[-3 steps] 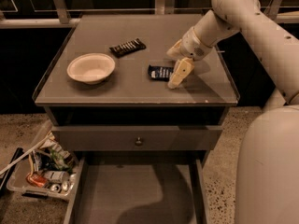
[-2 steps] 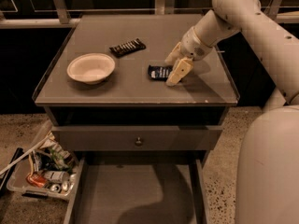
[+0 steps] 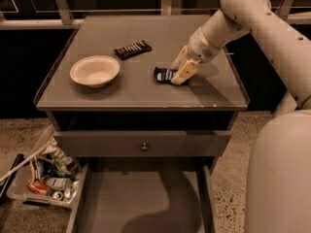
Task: Place rxbar blueberry into middle drawer
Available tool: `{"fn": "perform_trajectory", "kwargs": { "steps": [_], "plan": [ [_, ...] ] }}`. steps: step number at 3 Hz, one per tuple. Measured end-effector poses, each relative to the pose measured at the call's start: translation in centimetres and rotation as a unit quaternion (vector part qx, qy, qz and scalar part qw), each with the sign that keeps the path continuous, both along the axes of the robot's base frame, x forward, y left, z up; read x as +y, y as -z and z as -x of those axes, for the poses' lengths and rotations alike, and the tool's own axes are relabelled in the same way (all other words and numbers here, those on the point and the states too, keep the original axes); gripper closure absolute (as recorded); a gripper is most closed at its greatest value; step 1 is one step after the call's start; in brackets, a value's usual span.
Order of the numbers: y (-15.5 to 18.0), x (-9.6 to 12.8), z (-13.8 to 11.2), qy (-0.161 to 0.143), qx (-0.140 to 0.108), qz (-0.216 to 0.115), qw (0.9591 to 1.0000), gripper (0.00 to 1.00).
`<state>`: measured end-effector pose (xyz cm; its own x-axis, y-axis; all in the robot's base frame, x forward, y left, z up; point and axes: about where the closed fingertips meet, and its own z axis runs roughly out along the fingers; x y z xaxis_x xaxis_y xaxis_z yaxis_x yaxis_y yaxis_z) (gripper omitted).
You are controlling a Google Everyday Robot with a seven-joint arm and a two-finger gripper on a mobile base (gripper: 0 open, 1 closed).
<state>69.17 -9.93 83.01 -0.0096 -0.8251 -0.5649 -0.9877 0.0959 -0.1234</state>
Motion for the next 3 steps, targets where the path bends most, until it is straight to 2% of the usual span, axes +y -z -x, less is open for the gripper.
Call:
{"fn": "perform_trajectory", "kwargs": {
  "steps": [1, 2, 3],
  "plan": [
    [0.0, 0.0, 0.0, 0.0, 0.0, 0.0, 1.0, 1.0],
    [-0.2, 0.0, 0.1, 0.0, 0.0, 0.001, 1.0, 1.0],
    [-1.1, -0.6, 1.3, 0.006, -0.013, 0.012, 0.9998, 1.0]
  ]
}}
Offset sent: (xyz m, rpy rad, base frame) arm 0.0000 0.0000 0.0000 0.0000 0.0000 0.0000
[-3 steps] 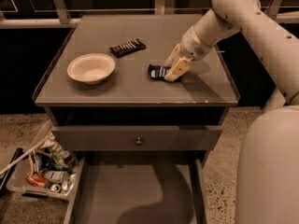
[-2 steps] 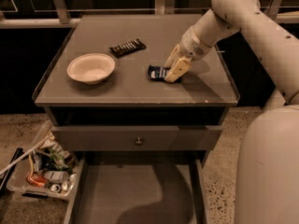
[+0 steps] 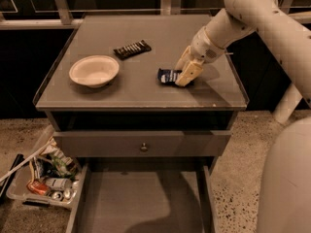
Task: Place rxbar blueberry into middle drawer
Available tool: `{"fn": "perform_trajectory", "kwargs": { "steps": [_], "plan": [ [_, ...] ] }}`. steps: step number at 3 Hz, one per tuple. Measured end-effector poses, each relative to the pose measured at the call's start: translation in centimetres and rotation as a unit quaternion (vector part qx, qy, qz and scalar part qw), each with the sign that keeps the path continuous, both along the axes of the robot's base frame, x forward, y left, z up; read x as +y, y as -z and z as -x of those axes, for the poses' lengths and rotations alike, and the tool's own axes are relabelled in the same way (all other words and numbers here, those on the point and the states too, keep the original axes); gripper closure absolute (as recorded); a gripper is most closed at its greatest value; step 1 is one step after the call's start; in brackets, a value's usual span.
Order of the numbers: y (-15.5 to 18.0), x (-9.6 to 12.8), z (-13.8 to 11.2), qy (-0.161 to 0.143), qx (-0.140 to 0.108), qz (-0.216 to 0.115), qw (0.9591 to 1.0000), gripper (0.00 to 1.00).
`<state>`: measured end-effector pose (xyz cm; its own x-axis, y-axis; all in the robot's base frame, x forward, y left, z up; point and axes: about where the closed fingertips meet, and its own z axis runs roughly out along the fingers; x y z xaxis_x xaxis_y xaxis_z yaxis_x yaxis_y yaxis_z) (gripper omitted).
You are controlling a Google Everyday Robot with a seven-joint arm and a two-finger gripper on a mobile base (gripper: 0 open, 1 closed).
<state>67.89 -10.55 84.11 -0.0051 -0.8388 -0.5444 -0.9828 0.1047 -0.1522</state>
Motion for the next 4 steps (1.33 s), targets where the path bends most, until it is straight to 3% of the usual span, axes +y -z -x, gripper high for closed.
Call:
{"fn": "perform_trajectory", "kwargs": {
  "steps": [2, 4],
  "plan": [
    [-3.7, -3.0, 4.7, 0.029, -0.042, 0.028, 0.9983, 1.0],
    [-4.6, -5.9, 12.3, 0.08, -0.08, 0.019, 0.9934, 1.0]
  ]
}}
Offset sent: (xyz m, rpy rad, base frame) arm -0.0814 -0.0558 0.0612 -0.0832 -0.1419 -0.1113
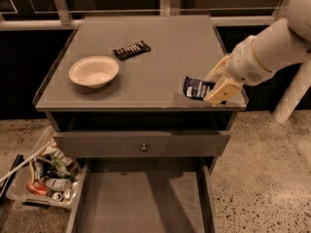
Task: Place rxbar blueberry into middle drawer
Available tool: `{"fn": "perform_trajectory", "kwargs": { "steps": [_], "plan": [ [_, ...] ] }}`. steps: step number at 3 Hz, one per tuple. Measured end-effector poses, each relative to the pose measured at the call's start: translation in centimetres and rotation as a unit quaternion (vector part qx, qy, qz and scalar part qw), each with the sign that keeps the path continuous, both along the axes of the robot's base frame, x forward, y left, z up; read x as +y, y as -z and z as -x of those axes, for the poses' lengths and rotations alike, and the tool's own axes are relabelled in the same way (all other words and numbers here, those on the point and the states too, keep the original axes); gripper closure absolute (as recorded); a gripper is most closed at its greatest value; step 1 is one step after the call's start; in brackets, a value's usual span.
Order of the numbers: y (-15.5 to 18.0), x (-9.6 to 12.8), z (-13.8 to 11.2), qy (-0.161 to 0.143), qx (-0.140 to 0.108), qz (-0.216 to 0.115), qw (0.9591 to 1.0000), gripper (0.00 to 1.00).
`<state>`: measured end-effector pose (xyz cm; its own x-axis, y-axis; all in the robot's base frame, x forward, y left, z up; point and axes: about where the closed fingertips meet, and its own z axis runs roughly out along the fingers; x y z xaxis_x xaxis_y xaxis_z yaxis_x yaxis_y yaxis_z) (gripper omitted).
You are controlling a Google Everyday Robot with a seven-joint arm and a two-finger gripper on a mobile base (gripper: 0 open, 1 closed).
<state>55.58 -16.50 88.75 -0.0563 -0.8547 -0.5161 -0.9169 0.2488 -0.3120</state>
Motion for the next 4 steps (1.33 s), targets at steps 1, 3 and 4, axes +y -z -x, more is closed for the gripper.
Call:
{"fn": "perform_trajectory", "kwargs": {
  "steps": [1, 3, 4],
  "plan": [
    [1.1, -0.6, 3.4, 0.017, -0.003, -0.007, 0.9998, 1.0],
    [7.9, 0.4, 7.9, 0.045, 0.011, -0.006, 0.9989, 1.0],
    [13.5, 1.3, 8.7, 0.071, 0.015, -0.006, 0.9973, 1.0]
  ]
}}
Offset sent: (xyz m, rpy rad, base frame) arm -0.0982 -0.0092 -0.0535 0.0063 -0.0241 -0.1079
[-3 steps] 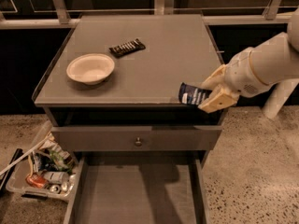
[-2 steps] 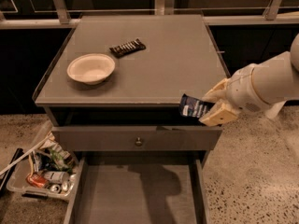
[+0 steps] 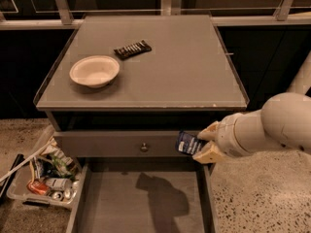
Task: Place rxbar blueberry into middle drawer
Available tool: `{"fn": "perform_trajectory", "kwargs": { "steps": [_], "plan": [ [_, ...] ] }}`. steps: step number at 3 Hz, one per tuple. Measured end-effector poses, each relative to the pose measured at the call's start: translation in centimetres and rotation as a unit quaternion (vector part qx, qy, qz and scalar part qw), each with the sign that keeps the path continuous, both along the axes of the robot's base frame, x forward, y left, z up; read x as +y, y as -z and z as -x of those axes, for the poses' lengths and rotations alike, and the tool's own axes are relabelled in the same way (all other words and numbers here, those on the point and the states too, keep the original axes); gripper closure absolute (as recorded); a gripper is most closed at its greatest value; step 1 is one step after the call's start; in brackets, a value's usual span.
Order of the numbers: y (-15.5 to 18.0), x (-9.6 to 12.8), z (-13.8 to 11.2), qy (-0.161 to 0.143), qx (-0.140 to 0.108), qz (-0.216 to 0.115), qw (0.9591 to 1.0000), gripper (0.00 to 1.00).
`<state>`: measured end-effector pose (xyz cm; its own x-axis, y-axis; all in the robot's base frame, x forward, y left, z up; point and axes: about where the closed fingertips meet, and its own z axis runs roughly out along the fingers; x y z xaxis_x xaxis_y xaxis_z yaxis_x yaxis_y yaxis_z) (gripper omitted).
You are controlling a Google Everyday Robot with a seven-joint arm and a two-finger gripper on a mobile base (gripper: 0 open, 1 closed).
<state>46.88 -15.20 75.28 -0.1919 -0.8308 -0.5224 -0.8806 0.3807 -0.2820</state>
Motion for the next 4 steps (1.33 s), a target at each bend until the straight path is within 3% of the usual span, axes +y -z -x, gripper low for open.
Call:
{"fn": "perform_trajectory", "kwargs": {
  "steps": [1, 2, 3, 4],
  "plan": [
    [0.0, 0.0, 0.0, 0.0, 0.0, 0.0, 1.0, 1.0],
    [1.0, 0.5, 0.2, -0.005, 0.01, -0.02, 0.9997, 1.0],
    [4.3, 2.3, 1.1, -0.025, 0.015, -0.068, 0.9973, 1.0],
    [7.3, 4.0, 2.1, -0.038, 0.003, -0.082, 0.9959, 1.0]
  ]
}}
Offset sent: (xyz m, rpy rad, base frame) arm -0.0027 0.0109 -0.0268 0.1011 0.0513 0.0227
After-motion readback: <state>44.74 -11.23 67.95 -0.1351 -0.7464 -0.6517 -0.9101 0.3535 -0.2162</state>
